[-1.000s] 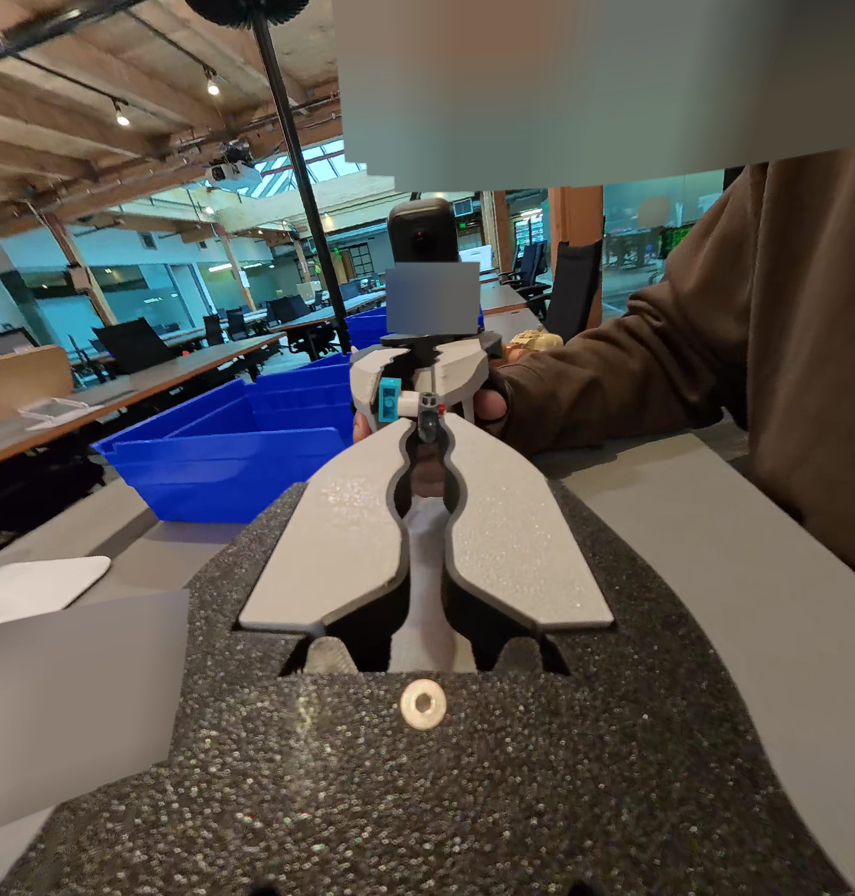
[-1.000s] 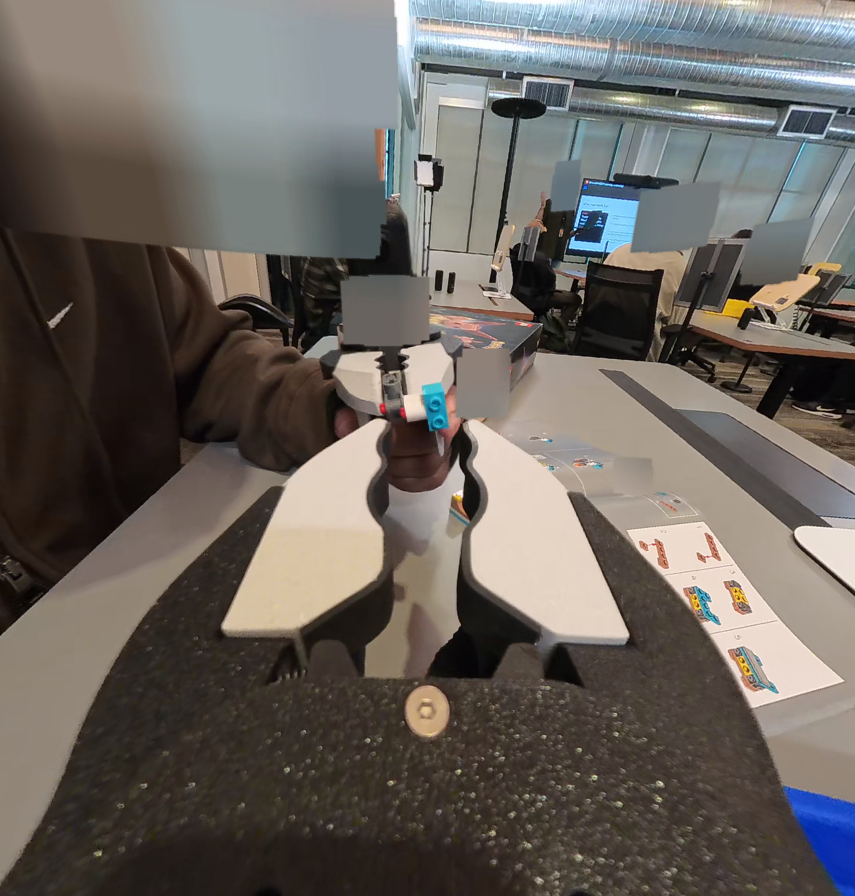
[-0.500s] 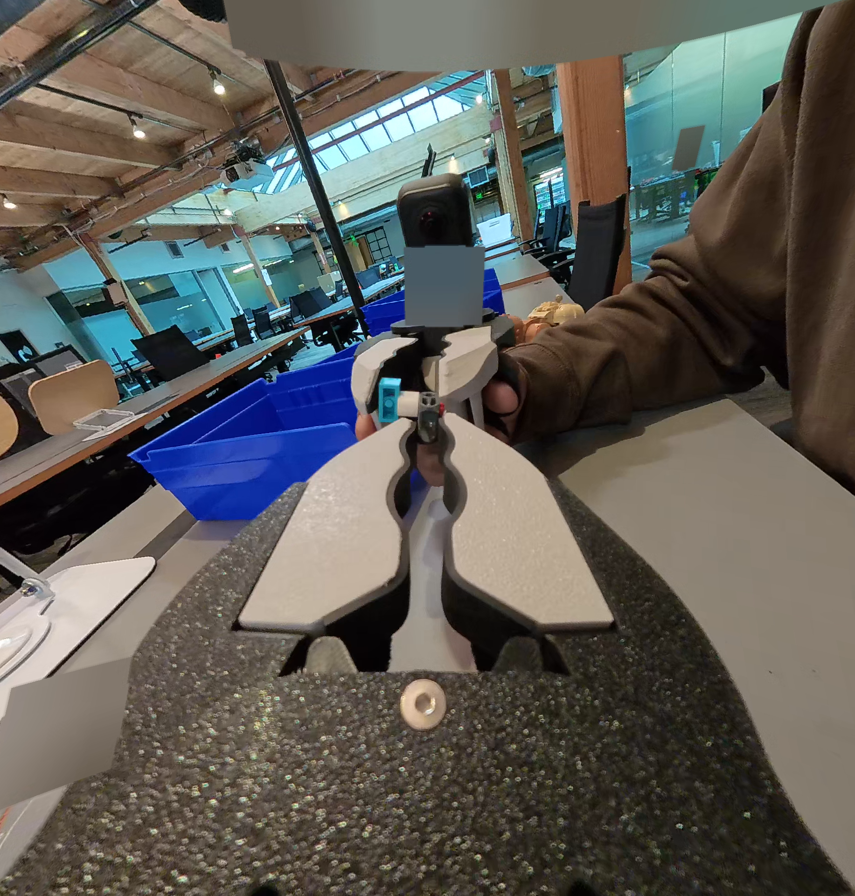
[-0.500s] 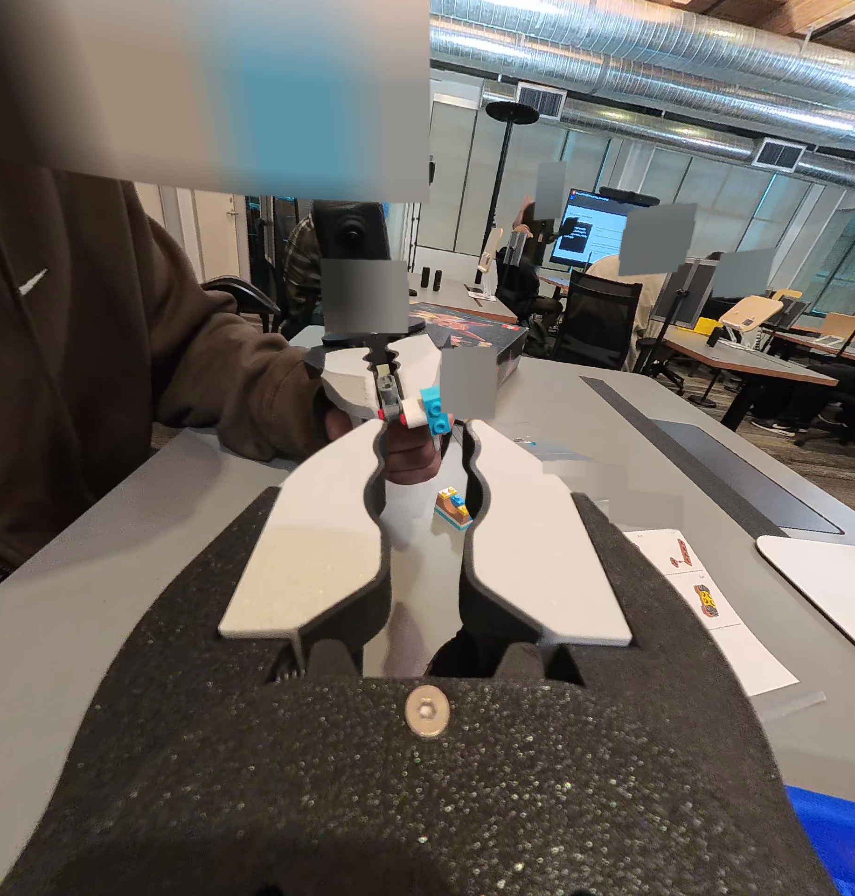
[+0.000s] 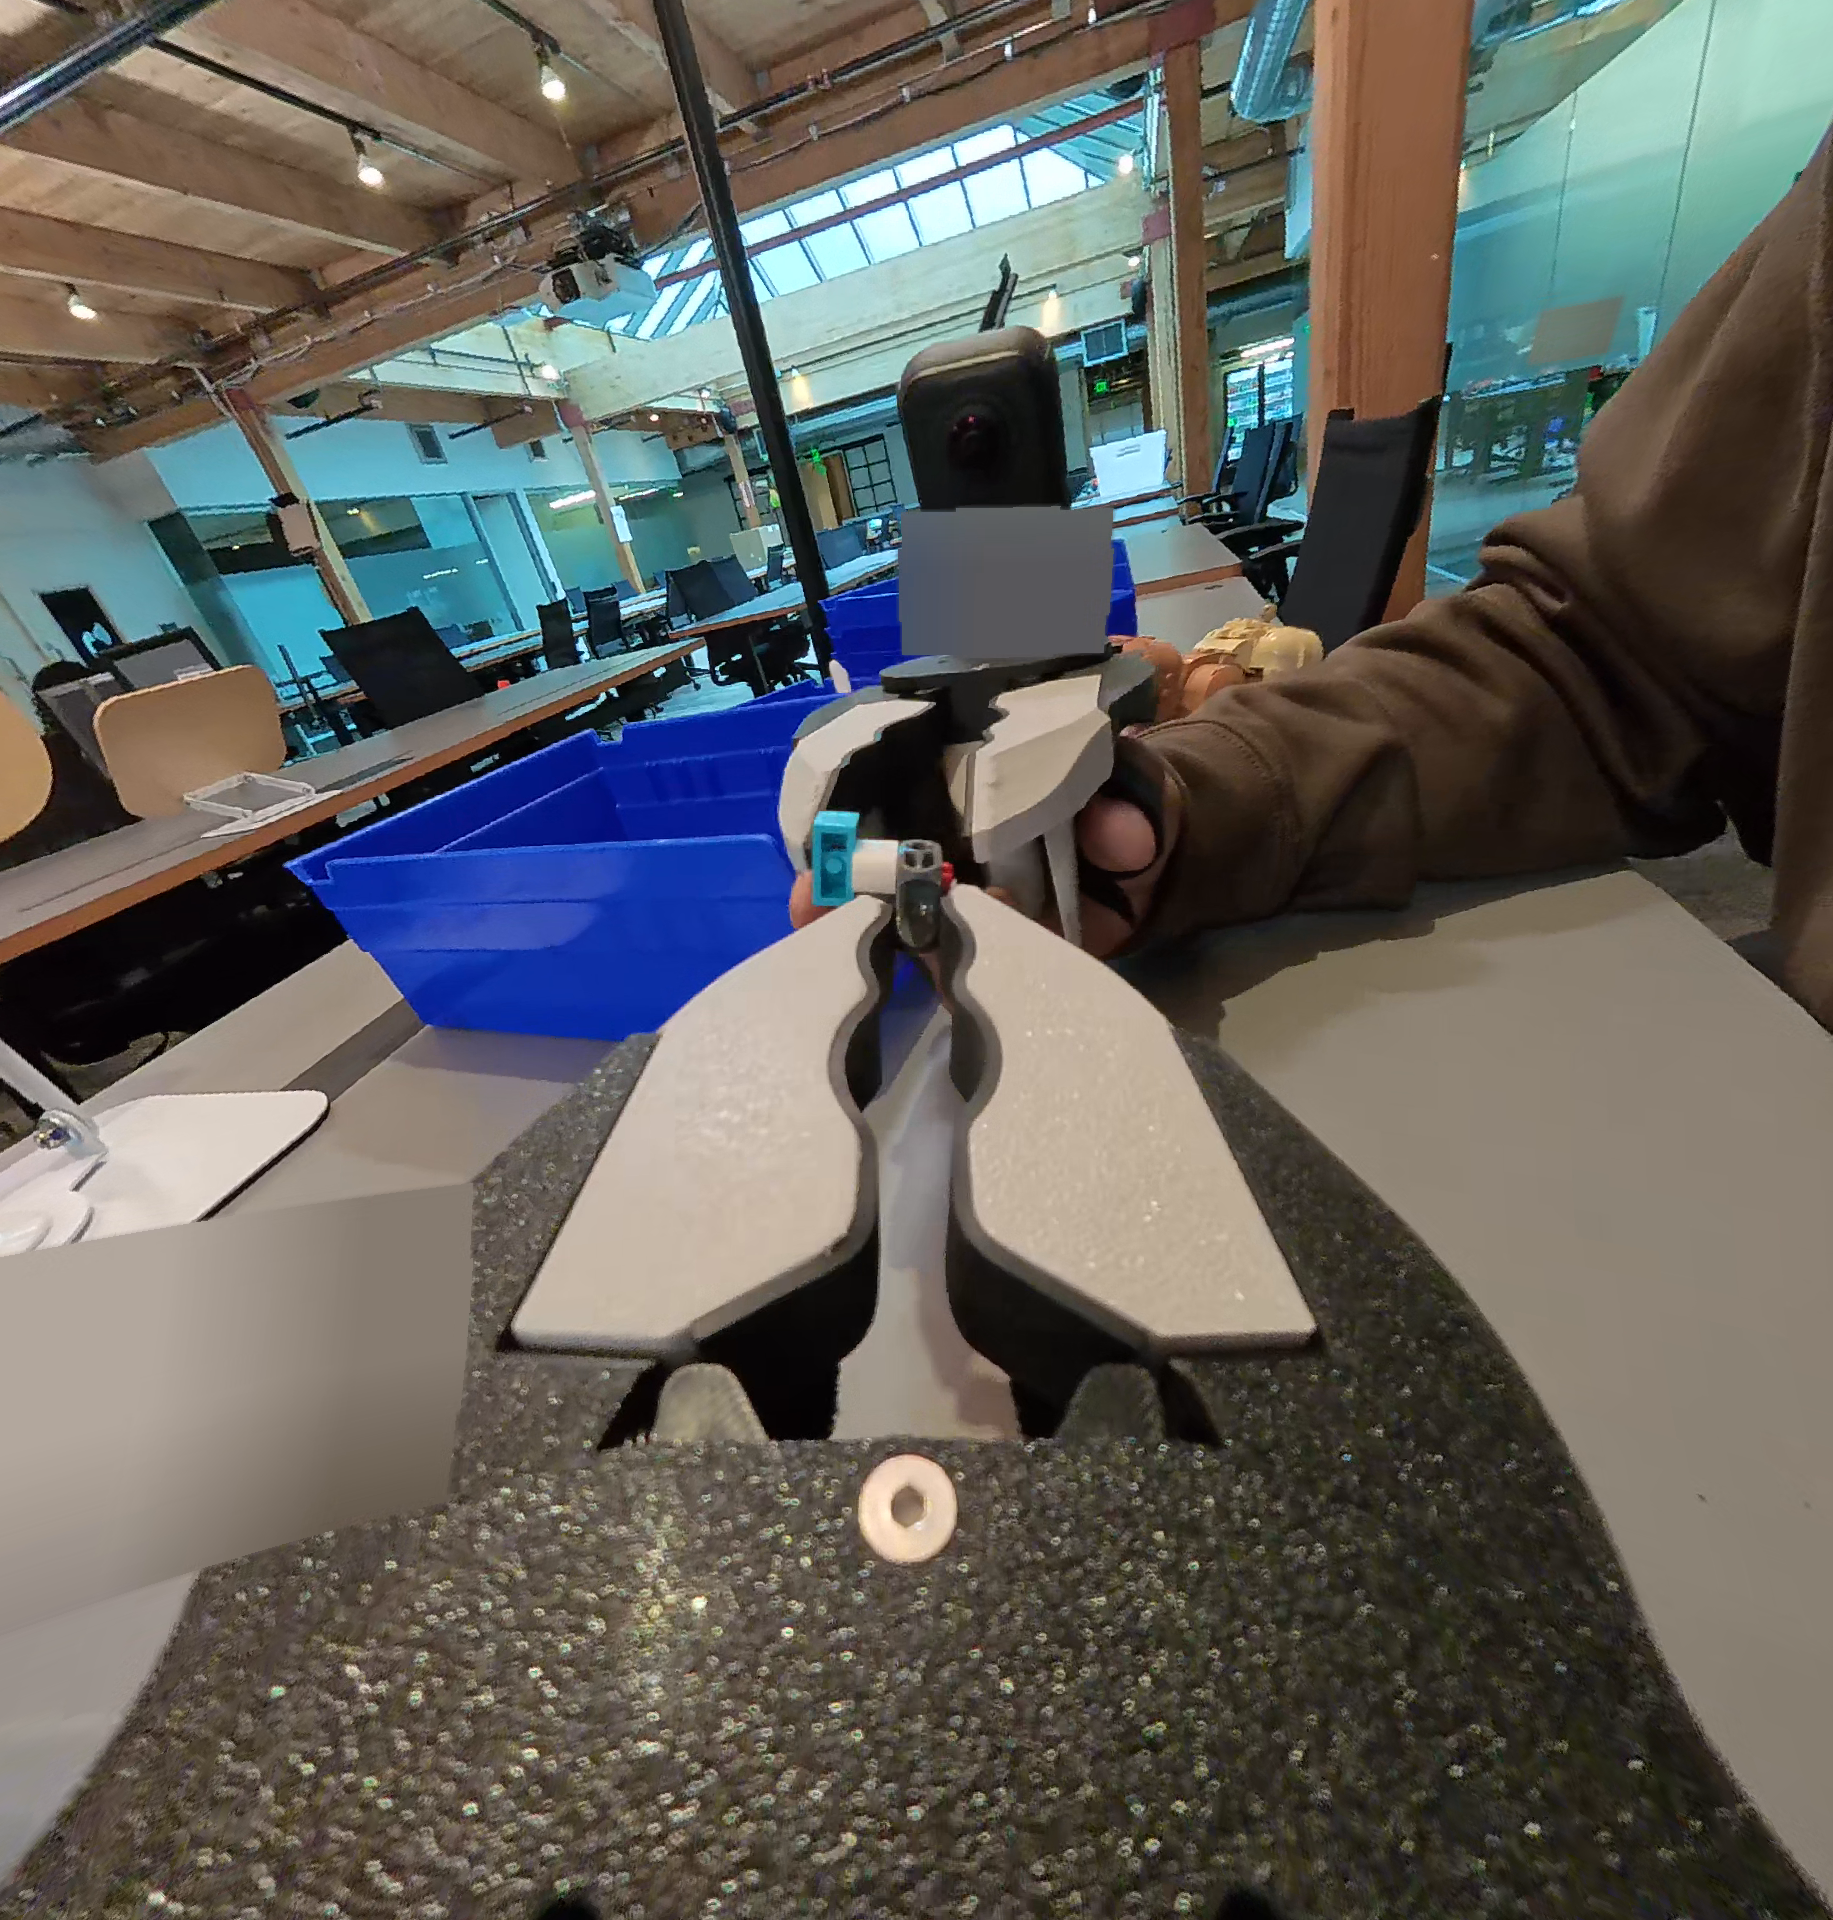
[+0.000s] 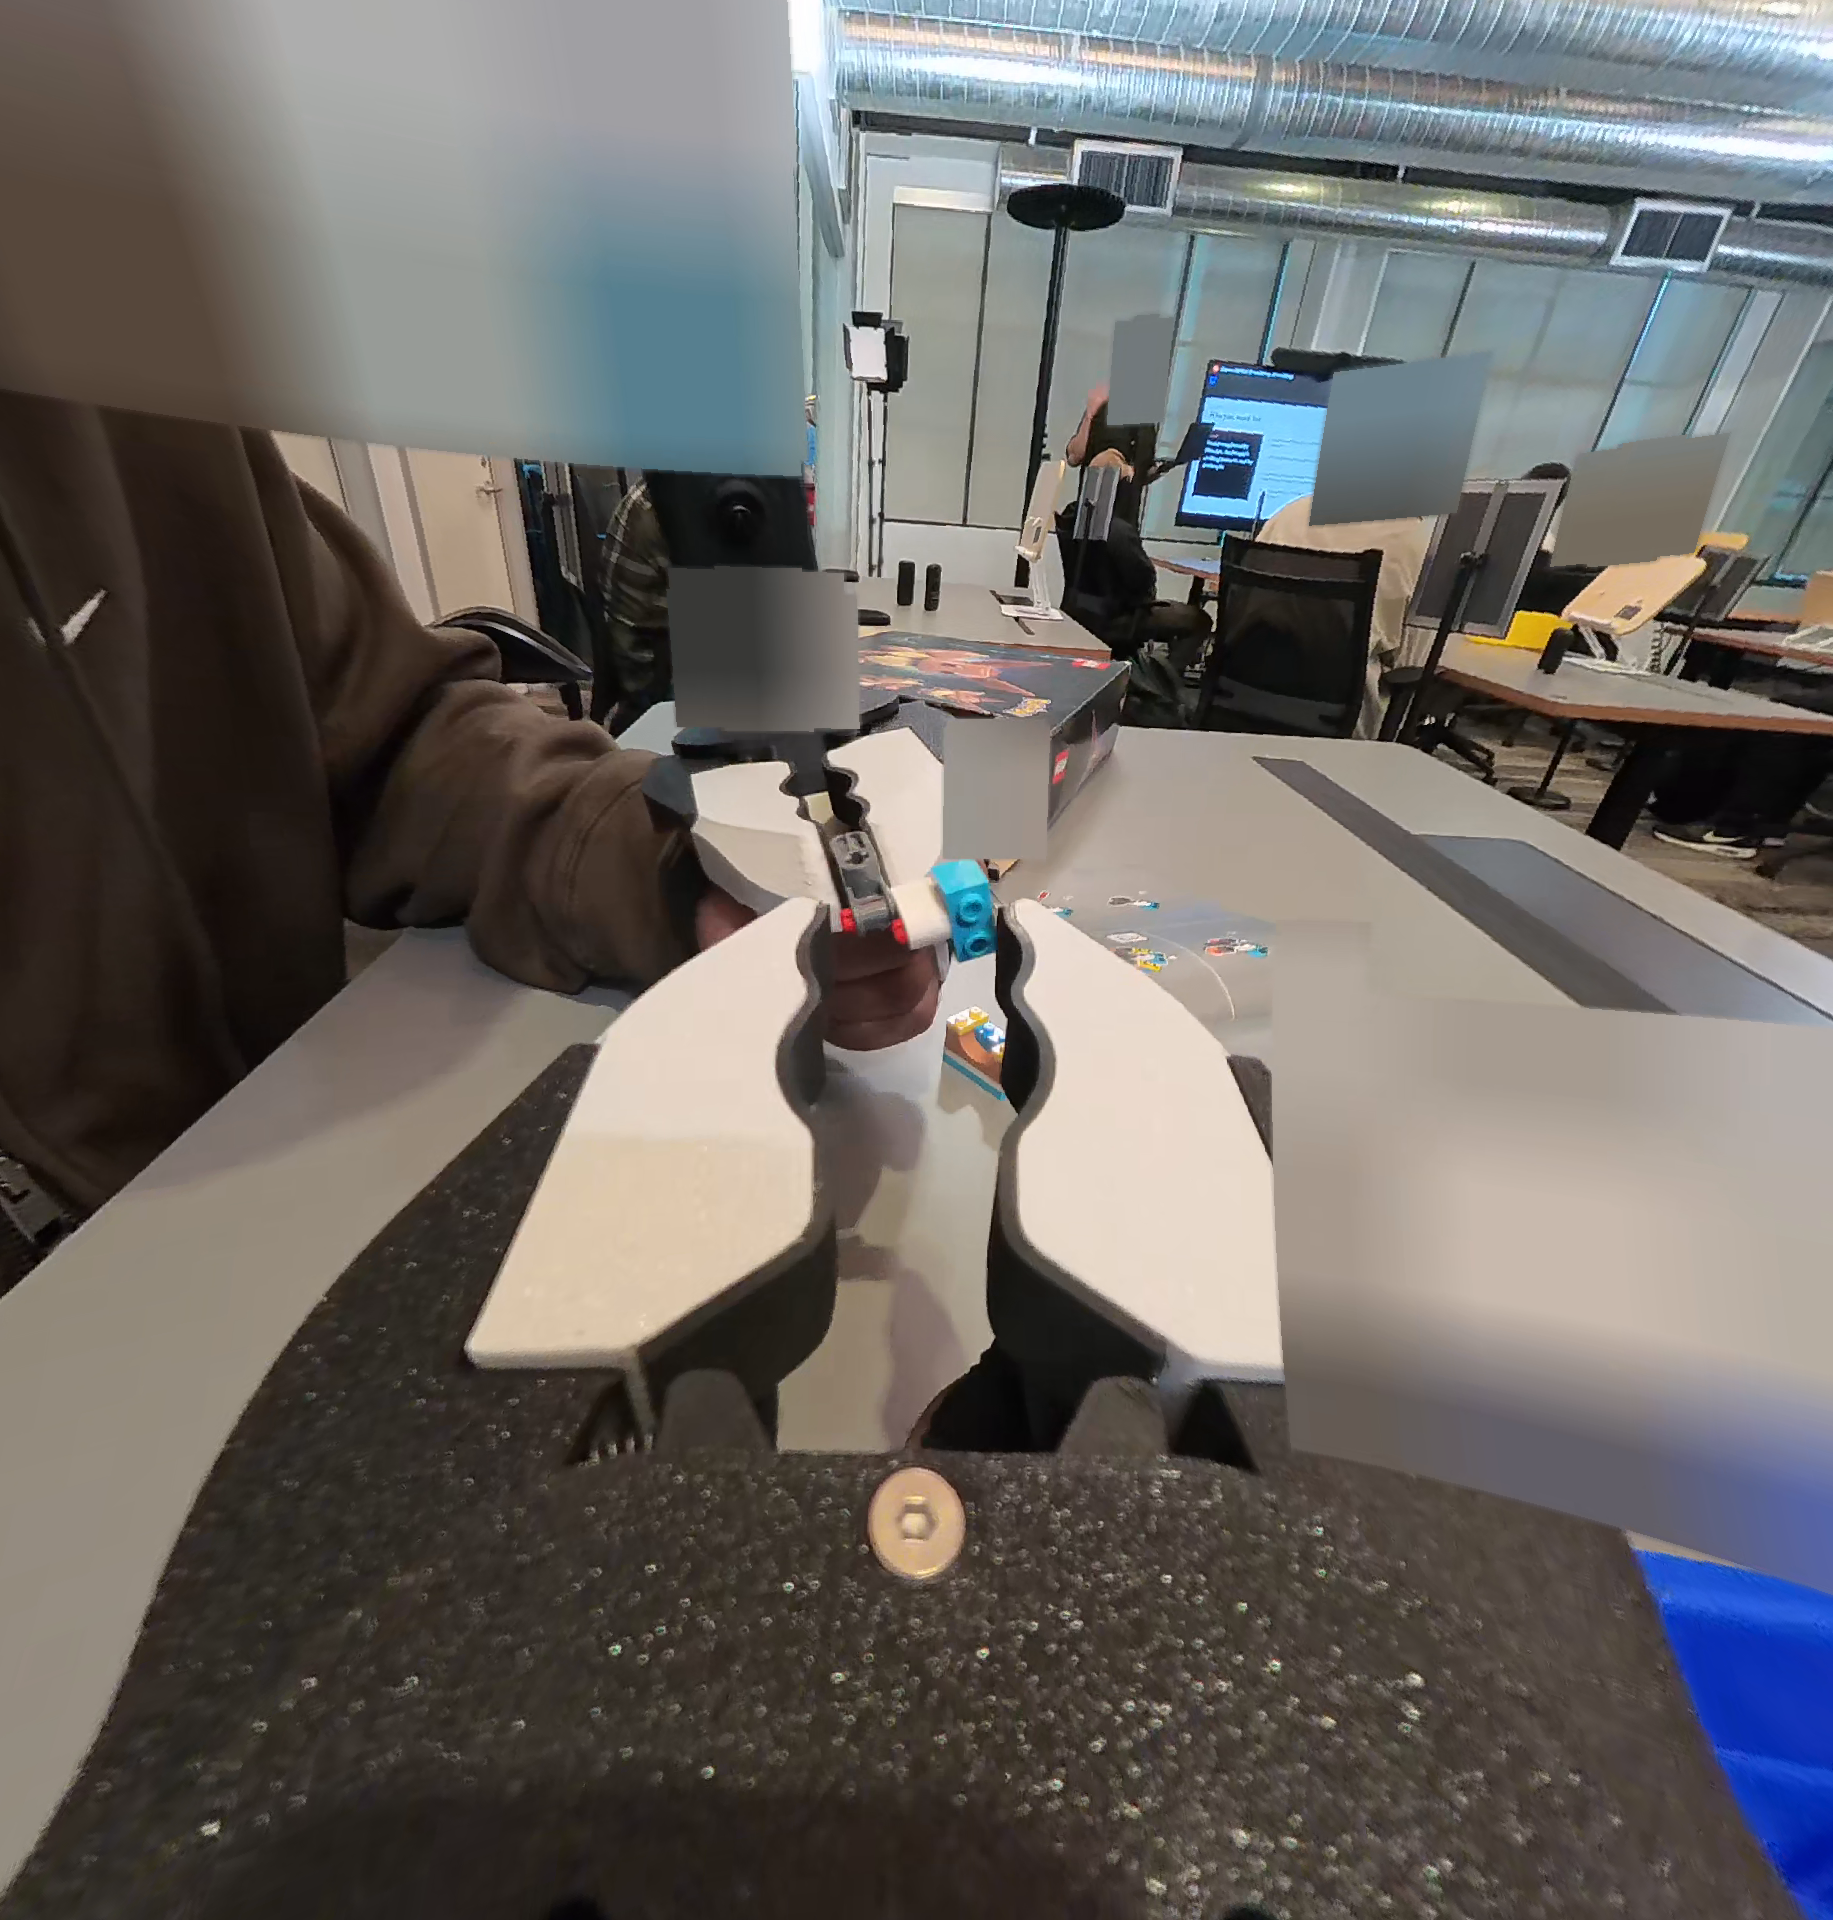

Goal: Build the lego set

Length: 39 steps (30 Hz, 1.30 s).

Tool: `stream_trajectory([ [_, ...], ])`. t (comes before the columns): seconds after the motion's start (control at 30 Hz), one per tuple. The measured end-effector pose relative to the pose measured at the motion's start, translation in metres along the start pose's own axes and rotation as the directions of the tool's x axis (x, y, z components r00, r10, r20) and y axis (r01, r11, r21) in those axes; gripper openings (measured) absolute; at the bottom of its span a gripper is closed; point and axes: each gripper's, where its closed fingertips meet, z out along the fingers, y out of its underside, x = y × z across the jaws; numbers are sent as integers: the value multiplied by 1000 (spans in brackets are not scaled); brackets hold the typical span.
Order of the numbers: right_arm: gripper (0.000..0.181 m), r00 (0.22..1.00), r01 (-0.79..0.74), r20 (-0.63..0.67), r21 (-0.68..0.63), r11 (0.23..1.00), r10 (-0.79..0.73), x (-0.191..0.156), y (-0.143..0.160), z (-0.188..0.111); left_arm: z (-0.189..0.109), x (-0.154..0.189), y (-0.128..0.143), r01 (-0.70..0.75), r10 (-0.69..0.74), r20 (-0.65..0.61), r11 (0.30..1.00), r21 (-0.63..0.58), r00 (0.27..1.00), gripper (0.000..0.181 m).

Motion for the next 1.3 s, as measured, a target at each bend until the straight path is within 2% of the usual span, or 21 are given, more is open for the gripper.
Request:
stream_trajectory([
  [0.43, 30, 998, -64, 1, -13, 998, 64, 7, 18, 1, -4, -11, 1, 55, -56, 38, 998, 27, 998, 7],
  [1.3, 30, 995, -99, 11, -12, 995, 99, 9, 20, 1, -5, -13, 0, 67, -68, 39, 997, 35, 997, 7],
])
